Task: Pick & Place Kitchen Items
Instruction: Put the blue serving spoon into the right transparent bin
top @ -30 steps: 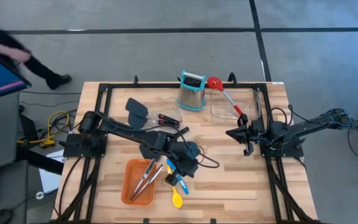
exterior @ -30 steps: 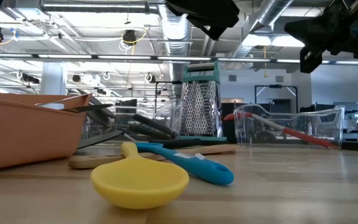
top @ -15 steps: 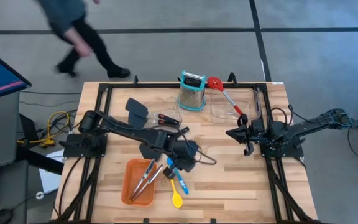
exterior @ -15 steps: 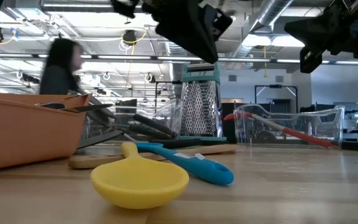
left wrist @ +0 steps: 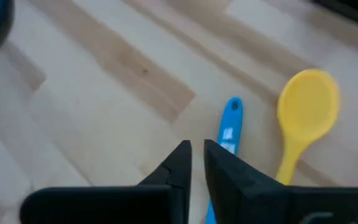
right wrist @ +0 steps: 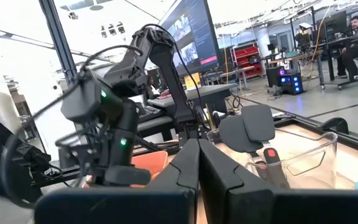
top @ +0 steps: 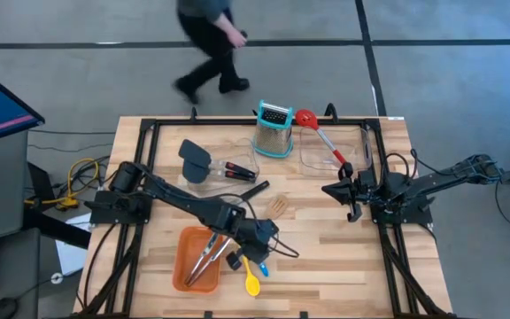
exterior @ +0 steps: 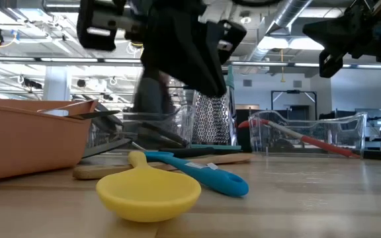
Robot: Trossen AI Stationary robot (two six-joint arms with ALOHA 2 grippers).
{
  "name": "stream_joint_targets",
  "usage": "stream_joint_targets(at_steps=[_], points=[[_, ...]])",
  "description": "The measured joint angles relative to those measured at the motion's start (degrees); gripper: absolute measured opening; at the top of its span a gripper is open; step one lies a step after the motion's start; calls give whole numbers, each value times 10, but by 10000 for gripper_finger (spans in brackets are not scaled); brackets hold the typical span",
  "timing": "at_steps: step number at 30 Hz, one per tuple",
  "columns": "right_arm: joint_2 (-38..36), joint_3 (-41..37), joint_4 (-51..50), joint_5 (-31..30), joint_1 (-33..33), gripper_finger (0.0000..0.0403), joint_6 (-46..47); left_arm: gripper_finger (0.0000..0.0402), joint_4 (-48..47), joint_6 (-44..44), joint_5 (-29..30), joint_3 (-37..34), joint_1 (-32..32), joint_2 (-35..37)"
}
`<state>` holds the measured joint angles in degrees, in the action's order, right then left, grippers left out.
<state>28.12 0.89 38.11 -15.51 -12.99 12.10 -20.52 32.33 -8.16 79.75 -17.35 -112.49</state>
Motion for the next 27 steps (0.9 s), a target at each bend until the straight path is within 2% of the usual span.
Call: stream_joint_targets(at_steps=[5,11,22,27], points=[[0,0,0,0,0,1,0,77,8,-29,17,-16,1,0],[0,0,0,0,0,1,0,118,9,-122,17,-19,1,0],[0,0,0,2,0,1,0,107,-9,-129,17,-21,1,0],[0,0,0,4,-1,1,0,109,0,-128,19,-57,4,0]])
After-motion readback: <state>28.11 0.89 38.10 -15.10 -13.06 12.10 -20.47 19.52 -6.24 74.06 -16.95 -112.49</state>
